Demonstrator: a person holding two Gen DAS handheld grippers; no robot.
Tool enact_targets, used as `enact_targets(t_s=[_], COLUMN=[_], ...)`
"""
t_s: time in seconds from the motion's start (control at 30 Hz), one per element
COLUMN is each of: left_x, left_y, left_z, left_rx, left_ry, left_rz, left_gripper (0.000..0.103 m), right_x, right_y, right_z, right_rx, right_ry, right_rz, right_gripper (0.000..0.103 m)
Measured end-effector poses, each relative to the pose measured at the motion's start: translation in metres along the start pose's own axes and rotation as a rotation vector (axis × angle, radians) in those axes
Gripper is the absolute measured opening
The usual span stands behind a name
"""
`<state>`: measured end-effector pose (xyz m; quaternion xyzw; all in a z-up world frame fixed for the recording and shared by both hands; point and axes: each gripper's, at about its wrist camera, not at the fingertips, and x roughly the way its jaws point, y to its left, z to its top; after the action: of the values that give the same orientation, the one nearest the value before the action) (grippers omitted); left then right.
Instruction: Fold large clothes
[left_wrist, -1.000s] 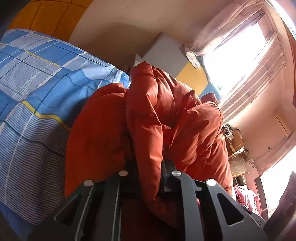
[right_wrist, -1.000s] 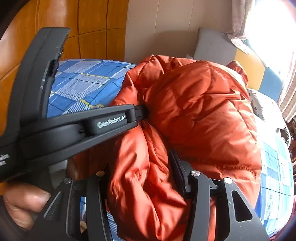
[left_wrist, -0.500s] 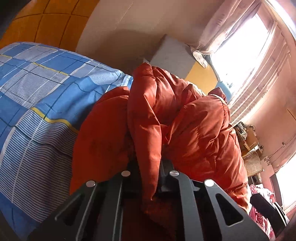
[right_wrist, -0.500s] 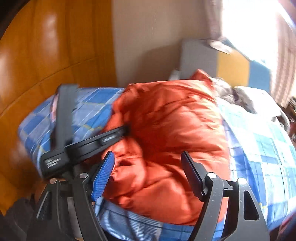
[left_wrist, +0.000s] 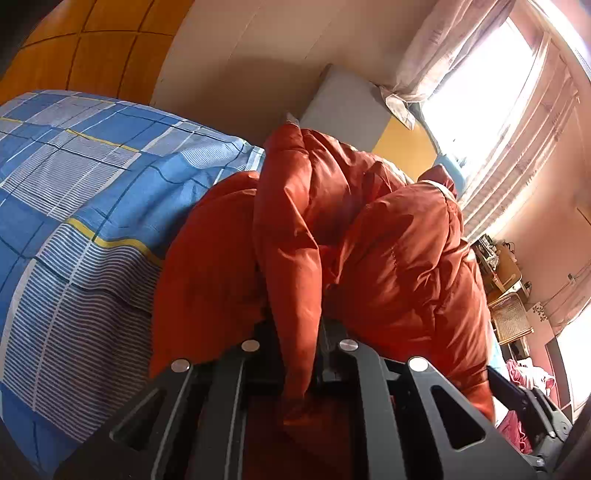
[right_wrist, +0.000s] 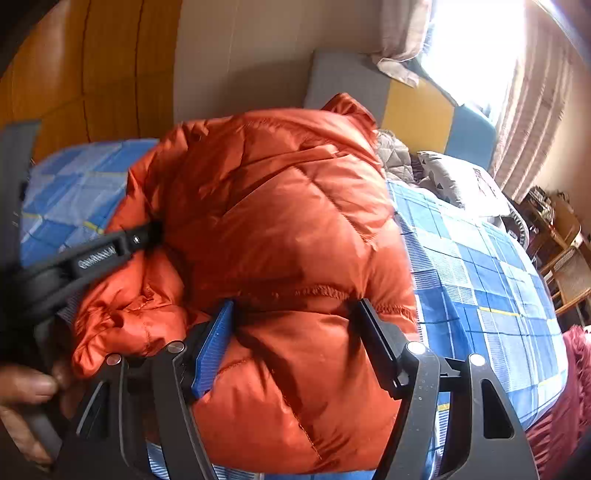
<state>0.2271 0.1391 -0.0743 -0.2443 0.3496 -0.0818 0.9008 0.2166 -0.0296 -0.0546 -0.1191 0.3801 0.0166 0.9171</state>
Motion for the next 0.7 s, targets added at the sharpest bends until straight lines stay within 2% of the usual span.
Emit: enact_targets(t_s=[0.1,0.13,0.17,0.27,0.37,0.4,0.43,0.47,0.53,0.7], left_x=[-0.007,-0.010,-0.013,-0.022,-0.017,-0.014,-0.010,-0.007,-0.004,-0.004], left_y=[0.003,0.005,0.006,0.004,-0.005,-0.008,-0.011,-0.012,-0.009,-0.002], left_z=[0.002,0.004,0.004,0.007,0.010,0.010,0.009,0.009,0.008,0.005], left_rx=[-0.022,-0.032,-0.038,-0.026,0.023,0.042,0.058,0.066,0.048,0.030], left_ry=[0.000,0.004,0.003,-0.014,-0.005,0.001,0.008,0.009,0.004,0.007], left_rz=[-0.026,-0.047,-0.063,-0.083,-0.056,-0.040,-0.033,-0.025,-0.024,-0.020], left_gripper=[0.016,0.021,0.031,0.044,0.046,0.045,0.030,0.020,0.013,0.009], right_x=[0.005,0.006,0.007,0.010,0.011,0.011,0.012,0.012,0.013,0.007], right_y=[0.004,0.006,0.006,0.008,0.012,0.013,0.015,0.015,0.015,0.007], right_z=[0.001,0.001,0.002,0.004,0.006,0.007,0.006,0.006,0.006,0.008], right_rx=[-0.025,-0.026,-0.030,-0.044,-0.057,-0.059,-0.061,-0.066,-0.065,-0.042], right_ry=[0.016,0.019,0.022,0.029,0.035,0.036,0.036,0.034,0.034,0.025], right_rz=[0.007,0.010,0.016,0.024,0.027,0.028,0.028,0.028,0.032,0.083], right_gripper=[0.068,0.068,0.068,0.068,0.068,0.068,0.068,0.068,0.068,0.068])
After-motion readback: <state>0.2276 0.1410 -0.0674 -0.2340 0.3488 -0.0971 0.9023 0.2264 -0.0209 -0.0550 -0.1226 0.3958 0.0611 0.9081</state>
